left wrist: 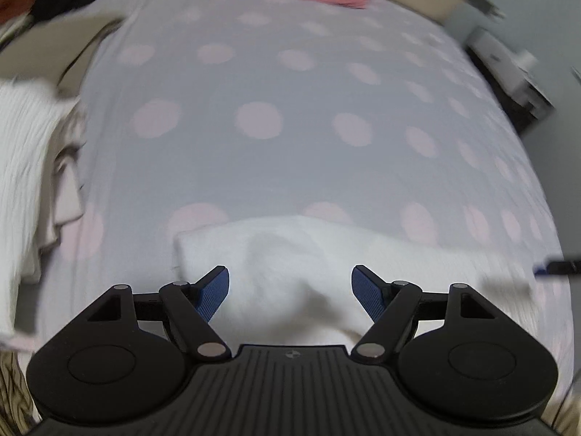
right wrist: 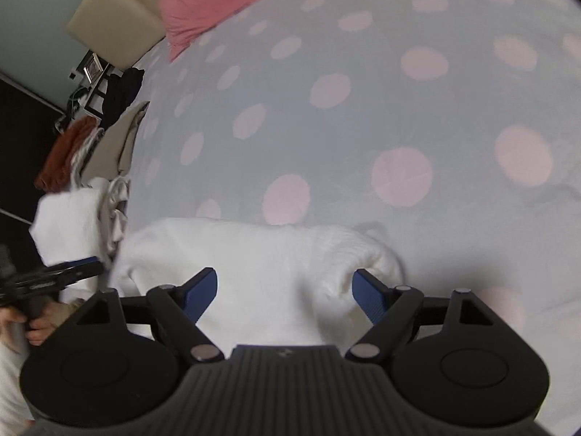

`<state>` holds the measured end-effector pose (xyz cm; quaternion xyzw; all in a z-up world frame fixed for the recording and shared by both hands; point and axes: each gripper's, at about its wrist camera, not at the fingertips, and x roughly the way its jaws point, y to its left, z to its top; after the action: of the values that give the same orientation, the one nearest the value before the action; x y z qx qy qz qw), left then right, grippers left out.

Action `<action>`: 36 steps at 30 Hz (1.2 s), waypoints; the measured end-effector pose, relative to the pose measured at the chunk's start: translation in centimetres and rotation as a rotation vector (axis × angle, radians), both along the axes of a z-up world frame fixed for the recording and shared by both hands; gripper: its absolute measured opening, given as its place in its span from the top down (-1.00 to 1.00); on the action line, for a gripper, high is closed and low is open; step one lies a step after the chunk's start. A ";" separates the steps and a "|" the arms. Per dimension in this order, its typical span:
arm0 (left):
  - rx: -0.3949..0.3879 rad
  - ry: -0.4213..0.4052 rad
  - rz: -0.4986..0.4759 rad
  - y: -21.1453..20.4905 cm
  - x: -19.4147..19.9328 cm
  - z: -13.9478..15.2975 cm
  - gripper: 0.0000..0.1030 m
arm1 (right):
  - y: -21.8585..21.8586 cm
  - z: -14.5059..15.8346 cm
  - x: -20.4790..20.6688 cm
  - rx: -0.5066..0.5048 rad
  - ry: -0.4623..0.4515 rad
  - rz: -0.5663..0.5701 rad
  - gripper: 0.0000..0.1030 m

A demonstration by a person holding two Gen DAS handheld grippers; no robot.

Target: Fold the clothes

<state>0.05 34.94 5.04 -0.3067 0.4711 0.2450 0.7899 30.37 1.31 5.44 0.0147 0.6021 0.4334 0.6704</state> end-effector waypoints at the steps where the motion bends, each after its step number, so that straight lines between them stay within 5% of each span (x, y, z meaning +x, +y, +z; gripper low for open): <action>1: -0.017 0.014 0.034 0.8 -0.1 -0.5 -0.43 | 0.2 -0.4 0.5 -0.004 0.028 -0.015 -0.62; 7: -0.121 0.078 0.165 3.8 -1.2 -3.7 -0.43 | 0.2 -3.2 2.0 -0.039 0.181 -0.077 -0.62; 12: -0.193 0.004 0.227 4.8 -1.8 -5.6 -0.28 | 0.7 -4.7 2.7 -0.022 0.242 -0.113 -0.60; 16: -0.257 -0.064 0.243 5.3 -1.5 -6.2 -0.18 | 1.1 -4.9 3.2 0.002 0.259 -0.131 -0.35; 19: -0.279 -0.073 0.225 5.2 -0.8 -6.8 0.18 | 1.6 -5.0 3.2 -0.001 0.253 -0.123 -0.10; 23: -0.276 -0.035 0.213 5.0 -0.2 -7.8 0.55 | 1.8 -5.7 3.2 -0.044 0.240 -0.135 0.21; 25: -0.261 -0.051 0.211 4.7 -0.2 -7.8 0.72 | 1.9 -6.1 3.2 -0.067 0.233 -0.143 0.69; 27: -0.244 -0.068 0.208 4.4 -0.2 -7.8 0.79 | 1.9 -6.2 3.3 -0.077 0.218 -0.153 0.87; 36: -0.129 -0.319 0.120 2.9 -0.4 -1.9 0.84 | 1.1 -1.3 3.7 0.107 0.028 -0.205 0.92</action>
<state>-0.32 37.88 3.18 -0.4191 0.3357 0.2092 0.8172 34.03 2.43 4.12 0.1181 0.5827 0.3941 0.7008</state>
